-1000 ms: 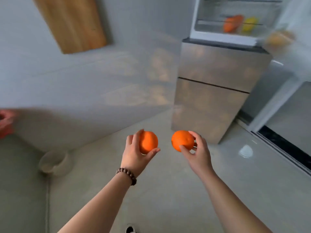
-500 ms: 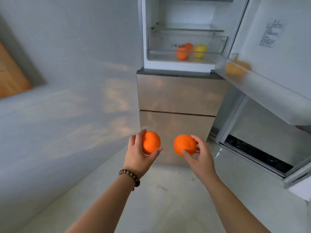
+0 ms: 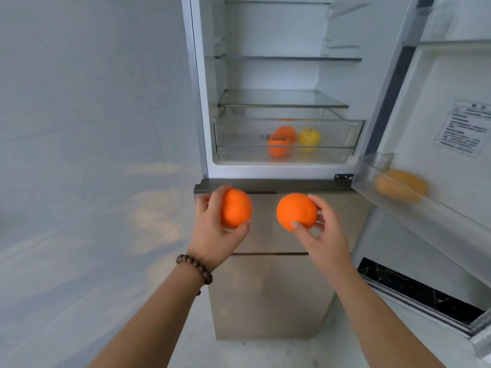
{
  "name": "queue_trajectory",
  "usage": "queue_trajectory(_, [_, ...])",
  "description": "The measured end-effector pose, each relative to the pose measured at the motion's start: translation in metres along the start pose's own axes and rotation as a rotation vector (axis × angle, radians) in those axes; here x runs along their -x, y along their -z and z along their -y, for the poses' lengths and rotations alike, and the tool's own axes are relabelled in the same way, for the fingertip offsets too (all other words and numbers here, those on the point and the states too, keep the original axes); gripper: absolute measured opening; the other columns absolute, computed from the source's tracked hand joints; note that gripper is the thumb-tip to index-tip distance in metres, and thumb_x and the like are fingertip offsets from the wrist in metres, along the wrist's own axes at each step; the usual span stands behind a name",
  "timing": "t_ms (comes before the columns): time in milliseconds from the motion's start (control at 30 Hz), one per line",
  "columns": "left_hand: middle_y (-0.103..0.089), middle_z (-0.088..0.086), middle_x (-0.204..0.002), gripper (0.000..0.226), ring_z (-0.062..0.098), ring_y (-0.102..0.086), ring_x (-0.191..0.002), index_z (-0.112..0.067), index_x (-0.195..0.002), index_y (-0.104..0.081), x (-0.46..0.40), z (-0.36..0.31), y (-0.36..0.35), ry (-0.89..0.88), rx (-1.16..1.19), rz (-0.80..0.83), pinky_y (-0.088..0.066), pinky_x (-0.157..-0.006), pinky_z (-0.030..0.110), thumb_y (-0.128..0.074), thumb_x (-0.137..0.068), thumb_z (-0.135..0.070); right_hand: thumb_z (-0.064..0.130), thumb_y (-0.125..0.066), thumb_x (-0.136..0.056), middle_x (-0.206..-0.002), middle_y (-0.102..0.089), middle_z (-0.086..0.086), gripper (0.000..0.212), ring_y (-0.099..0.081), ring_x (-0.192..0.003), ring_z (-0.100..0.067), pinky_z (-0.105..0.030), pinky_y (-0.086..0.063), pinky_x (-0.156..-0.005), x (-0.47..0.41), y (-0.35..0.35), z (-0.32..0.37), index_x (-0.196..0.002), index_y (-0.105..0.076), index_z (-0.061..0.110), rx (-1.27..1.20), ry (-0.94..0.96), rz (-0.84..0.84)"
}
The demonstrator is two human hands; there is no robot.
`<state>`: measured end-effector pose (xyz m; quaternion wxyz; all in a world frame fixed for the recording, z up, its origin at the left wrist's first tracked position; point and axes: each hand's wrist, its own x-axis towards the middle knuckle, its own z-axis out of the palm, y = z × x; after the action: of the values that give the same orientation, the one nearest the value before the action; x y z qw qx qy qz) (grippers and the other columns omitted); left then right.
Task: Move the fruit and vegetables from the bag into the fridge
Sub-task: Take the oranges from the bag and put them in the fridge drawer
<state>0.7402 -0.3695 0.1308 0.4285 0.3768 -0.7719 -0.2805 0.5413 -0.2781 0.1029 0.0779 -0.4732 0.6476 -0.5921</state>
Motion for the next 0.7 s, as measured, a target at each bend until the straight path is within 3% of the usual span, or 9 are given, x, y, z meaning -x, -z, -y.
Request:
queue_trajectory(100, [-0.034,-0.004,-0.125,0.073,0.014,-0.046,-0.103,-0.032,-0.130,-0.037,-0.060,-0.002,-0.001,-0.069,-0.008,-0.039,-0.039,-0.086,0.023,-0.078,-0.070,-0.025,0.038,-0.069,-0.069,-0.126,-0.046,0.004,0.060,-0.055,-0.109,-0.018,-0.037,-0.051,-0.090,-0.067,-0.001,0.002,-0.124,-0.047,0.033,-0.044,0.076,-0.052])
queue_trajectory(233, [-0.046,-0.016,-0.116,0.068,0.011,-0.051,-0.103,-0.035,-0.122,-0.041,-0.143,-0.010,0.004,-0.178,0.038,-0.064,-0.049,-0.084,0.029,-0.077,-0.064,-0.040,0.026,-0.071,-0.076,-0.130,-0.046,0.001,0.056,-0.055,-0.107,-0.016,-0.019,-0.047,-0.083,-0.156,-0.001,0.010,-0.126,-0.046,0.030,-0.042,0.157,-0.106])
queue_trajectory(333, [-0.047,-0.026,-0.110,0.065,0.010,-0.055,-0.099,-0.036,-0.119,-0.042,-0.199,-0.020,0.006,-0.209,0.061,-0.093,-0.050,-0.077,0.024,-0.077,-0.064,-0.039,0.023,-0.070,-0.078,-0.131,-0.045,0.003,0.052,-0.054,-0.105,-0.011,-0.008,-0.043,-0.075,-0.214,-0.001,0.022,-0.123,-0.045,0.034,-0.072,0.186,-0.102])
queue_trajectory(433, [-0.052,-0.010,-0.115,0.064,0.011,-0.055,-0.099,-0.034,-0.118,-0.040,-0.253,-0.023,0.005,-0.212,0.057,-0.084,-0.047,-0.073,0.019,-0.080,-0.068,-0.026,0.022,-0.069,-0.079,-0.128,-0.046,0.005,0.050,-0.053,-0.101,-0.010,-0.012,-0.042,-0.071,-0.265,-0.002,0.031,-0.121,-0.045,0.037,-0.077,0.187,-0.083])
queue_trajectory(500, [-0.052,-0.002,-0.119,0.068,0.016,-0.055,-0.101,-0.034,-0.119,-0.040,-0.284,-0.021,0.003,-0.209,0.008,-0.072,-0.049,-0.078,0.024,-0.079,-0.063,-0.033,0.020,-0.069,-0.079,-0.123,-0.049,0.002,0.049,-0.055,-0.096,-0.012,-0.013,-0.043,-0.068,-0.296,-0.006,0.037,-0.121,-0.048,0.033,-0.053,0.182,-0.032])
queue_trajectory(600, [-0.050,0.004,-0.119,0.075,0.020,-0.056,-0.101,-0.038,-0.121,-0.042,-0.320,-0.015,-0.004,-0.196,-0.139,0.008,-0.050,-0.089,0.036,-0.074,-0.053,-0.046,0.019,-0.070,-0.078,-0.113,-0.051,0.002,0.048,-0.056,-0.087,-0.014,-0.012,-0.044,-0.063,-0.335,-0.016,0.039,-0.121,-0.050,0.031,0.034,0.167,0.173])
queue_trajectory(700, [-0.053,0.002,-0.116,0.078,0.020,-0.057,-0.100,-0.037,-0.122,-0.045,-0.346,-0.004,-0.011,-0.132,-0.252,0.196,-0.050,-0.091,0.038,-0.079,-0.052,-0.046,0.025,-0.071,-0.078,-0.116,-0.052,0.000,0.051,-0.056,-0.098,-0.019,-0.029,-0.048,-0.082,-0.363,-0.025,0.032,-0.123,-0.049,0.033,0.214,0.157,0.388])
